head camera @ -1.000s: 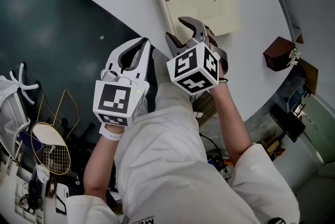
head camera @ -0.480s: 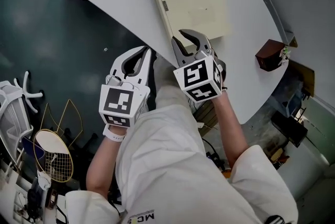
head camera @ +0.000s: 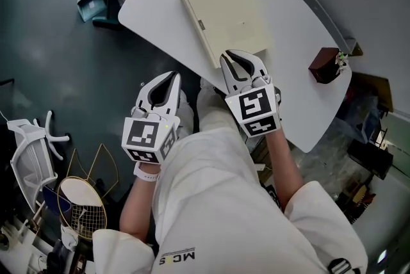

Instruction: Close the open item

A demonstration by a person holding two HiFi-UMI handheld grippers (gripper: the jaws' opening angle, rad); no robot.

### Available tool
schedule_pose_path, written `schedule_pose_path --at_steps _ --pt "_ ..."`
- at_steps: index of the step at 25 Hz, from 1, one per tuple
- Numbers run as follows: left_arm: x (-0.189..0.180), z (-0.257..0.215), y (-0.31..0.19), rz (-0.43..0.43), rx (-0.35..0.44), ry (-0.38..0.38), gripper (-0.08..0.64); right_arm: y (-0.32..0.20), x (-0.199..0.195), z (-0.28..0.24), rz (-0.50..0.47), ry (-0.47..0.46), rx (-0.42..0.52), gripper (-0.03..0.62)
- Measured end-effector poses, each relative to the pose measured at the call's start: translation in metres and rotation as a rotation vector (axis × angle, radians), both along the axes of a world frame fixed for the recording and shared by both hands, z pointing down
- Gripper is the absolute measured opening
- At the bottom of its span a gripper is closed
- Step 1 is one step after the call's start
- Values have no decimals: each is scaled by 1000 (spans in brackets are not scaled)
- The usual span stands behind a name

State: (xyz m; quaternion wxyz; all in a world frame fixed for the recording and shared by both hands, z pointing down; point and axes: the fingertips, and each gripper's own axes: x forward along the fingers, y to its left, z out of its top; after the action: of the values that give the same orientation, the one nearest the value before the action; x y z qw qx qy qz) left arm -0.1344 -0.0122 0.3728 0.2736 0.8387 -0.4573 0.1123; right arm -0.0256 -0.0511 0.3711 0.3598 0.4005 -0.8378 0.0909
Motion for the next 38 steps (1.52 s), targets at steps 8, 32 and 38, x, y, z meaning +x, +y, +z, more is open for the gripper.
schedule_pose_path --at_steps 8,32,38 --pt "-7 -47 11 -8 89 19 29 14 10 -57 80 -44 111 35" --pt "4 -129 28 53 279 57 29 91 78 -142 284 -147 408 32" --pt "12 -127 34 90 282 27 29 103 80 -141 307 -160 436 32"
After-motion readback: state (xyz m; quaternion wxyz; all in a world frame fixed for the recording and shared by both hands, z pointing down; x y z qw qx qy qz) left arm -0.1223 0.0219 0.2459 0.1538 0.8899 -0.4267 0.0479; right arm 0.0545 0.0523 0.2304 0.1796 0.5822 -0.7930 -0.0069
